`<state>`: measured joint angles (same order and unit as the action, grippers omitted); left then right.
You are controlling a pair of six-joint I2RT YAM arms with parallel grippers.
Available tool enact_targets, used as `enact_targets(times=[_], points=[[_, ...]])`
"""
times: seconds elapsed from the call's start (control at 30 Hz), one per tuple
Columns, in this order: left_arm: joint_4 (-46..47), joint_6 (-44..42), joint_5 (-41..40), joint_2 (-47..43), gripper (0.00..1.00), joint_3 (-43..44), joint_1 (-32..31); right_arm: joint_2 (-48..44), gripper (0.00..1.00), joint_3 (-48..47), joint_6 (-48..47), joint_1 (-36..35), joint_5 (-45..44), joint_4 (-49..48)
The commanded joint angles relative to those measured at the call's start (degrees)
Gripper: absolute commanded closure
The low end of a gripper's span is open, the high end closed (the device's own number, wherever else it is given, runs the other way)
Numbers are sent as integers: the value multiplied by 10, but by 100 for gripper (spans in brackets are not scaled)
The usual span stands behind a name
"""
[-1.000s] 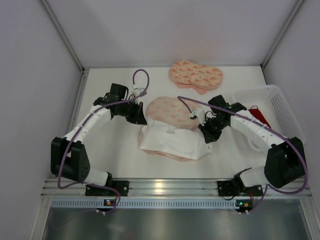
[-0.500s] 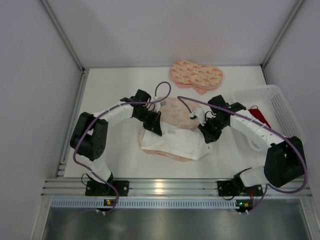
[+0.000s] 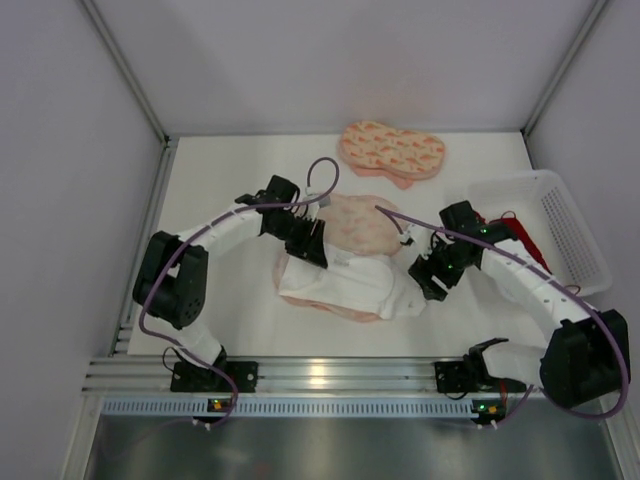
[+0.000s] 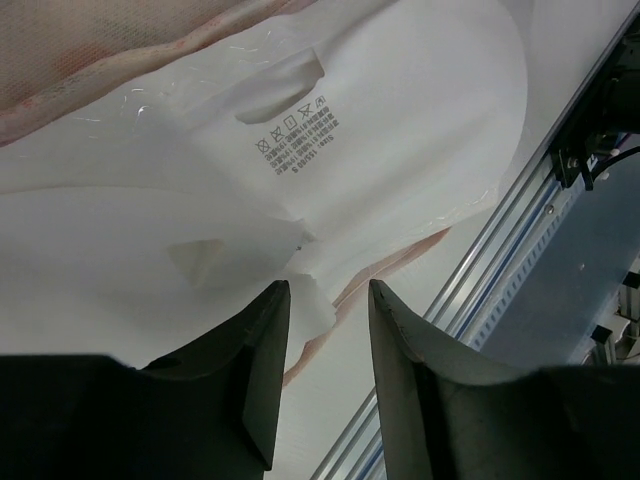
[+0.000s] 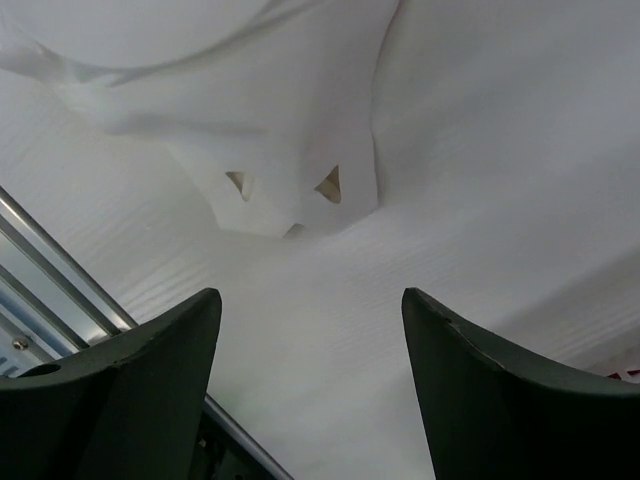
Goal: Place the bra in the laundry bag and zip it closed
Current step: Adjust the bra in the laundry bag.
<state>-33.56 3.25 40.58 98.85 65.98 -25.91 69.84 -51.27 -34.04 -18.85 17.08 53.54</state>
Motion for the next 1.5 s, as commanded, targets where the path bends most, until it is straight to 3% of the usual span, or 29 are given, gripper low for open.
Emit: enact_targets(times=[0.0,0.3,0.6,0.63,0.73,0.83,1.1,1.27,1.47], points=[[19,-3,1,-44,57,1,1,-3,27,43,-39,4,-19,-37],[14,-3,-6,-73,54,9,1,68,40,76,-42,-1,-18,-132],[12,-9,-31,-100,53,12,18,99,44,114,-30,-15,-23,-192],[10,-6,-30,-101,53,12,23,104,48,119,-30,-17,-24,-198],[8,1,-21,-102,54,15,44,102,88,122,-40,-16,-30,-187],[7,2,-14,-103,54,14,67,70,100,106,-45,-17,-27,-157],[7,-16,-20,-108,54,5,97,31,100,-24,-32,-19,44,-28],[5,-18,-20,-112,54,-8,112,77,100,-85,-5,-45,85,-10],[-9,-25,-22,-119,53,-15,132,154,100,-153,29,-132,98,-12]])
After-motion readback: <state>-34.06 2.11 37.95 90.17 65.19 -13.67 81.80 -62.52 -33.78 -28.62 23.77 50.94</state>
